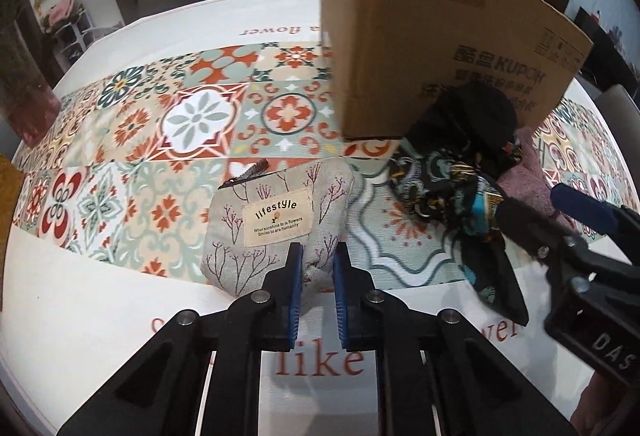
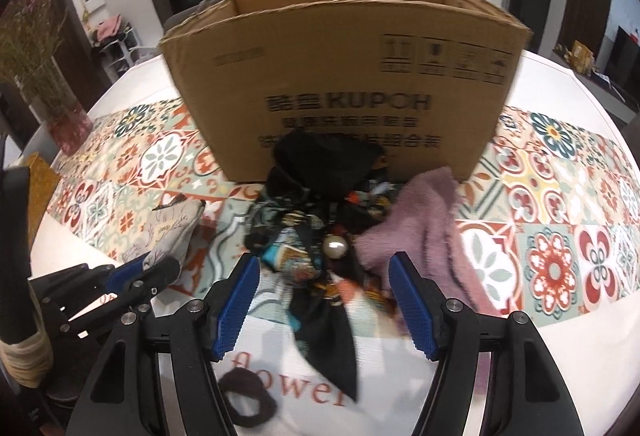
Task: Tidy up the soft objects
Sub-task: 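Close the left tool on the grey pouch while the right tool grips the patterned scarf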
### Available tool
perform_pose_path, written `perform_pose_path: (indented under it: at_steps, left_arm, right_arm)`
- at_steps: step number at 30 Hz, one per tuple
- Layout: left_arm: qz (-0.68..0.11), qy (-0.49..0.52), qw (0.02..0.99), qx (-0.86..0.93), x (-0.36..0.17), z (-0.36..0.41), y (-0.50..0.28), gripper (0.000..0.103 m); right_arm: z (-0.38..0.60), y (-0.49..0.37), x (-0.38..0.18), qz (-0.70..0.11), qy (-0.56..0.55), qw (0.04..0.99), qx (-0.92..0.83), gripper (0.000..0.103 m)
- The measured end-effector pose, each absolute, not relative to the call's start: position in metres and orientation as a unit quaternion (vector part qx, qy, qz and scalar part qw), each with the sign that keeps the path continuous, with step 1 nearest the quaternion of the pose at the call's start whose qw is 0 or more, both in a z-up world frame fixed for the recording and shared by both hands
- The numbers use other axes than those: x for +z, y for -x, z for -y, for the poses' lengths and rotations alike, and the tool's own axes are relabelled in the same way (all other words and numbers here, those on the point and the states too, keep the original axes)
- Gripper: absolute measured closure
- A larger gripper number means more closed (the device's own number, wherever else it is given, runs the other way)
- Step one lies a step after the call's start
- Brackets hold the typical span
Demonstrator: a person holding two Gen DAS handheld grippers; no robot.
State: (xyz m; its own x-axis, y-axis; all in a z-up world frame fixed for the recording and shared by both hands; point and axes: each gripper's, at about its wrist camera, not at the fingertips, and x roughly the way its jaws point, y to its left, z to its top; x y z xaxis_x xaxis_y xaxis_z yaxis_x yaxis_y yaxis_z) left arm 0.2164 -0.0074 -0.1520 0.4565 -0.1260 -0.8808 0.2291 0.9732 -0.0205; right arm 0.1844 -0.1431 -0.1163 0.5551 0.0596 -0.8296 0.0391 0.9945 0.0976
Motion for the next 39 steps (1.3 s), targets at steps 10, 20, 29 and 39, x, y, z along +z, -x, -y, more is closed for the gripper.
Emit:
perform_pose_path:
  at_steps: [10,20,29,39]
  left_arm:
    - [-0.514,-0.045,0.852,-0.088,-0.155,-0.012,-0.221,0.087]
    - [-0.511,-0.046,0.853,-0.097,-0.151,-0.005,-0.224,0.087]
    - [-0.478,-0.047,0.871,-0.104,-0.113,0.002,-0.214,0.087]
    - [-0.438,-0.048,0.89,-0.117,-0.064,0.014,-0.192,0.087]
  right_arm:
    - [0.123,-0.203,-0.143,-0.498,-0.04,0.866,0.019,0.065]
    - [0.13,-0.203,-0.14,-0.498,-0.045,0.866,0.023,0.094]
    - [0.138,-0.186,-0.093,-0.46,-0.046,0.886,0.024,0.096]
    - [0.145,-0.162,-0.048,-0.42,-0.044,0.906,0.025,0.096]
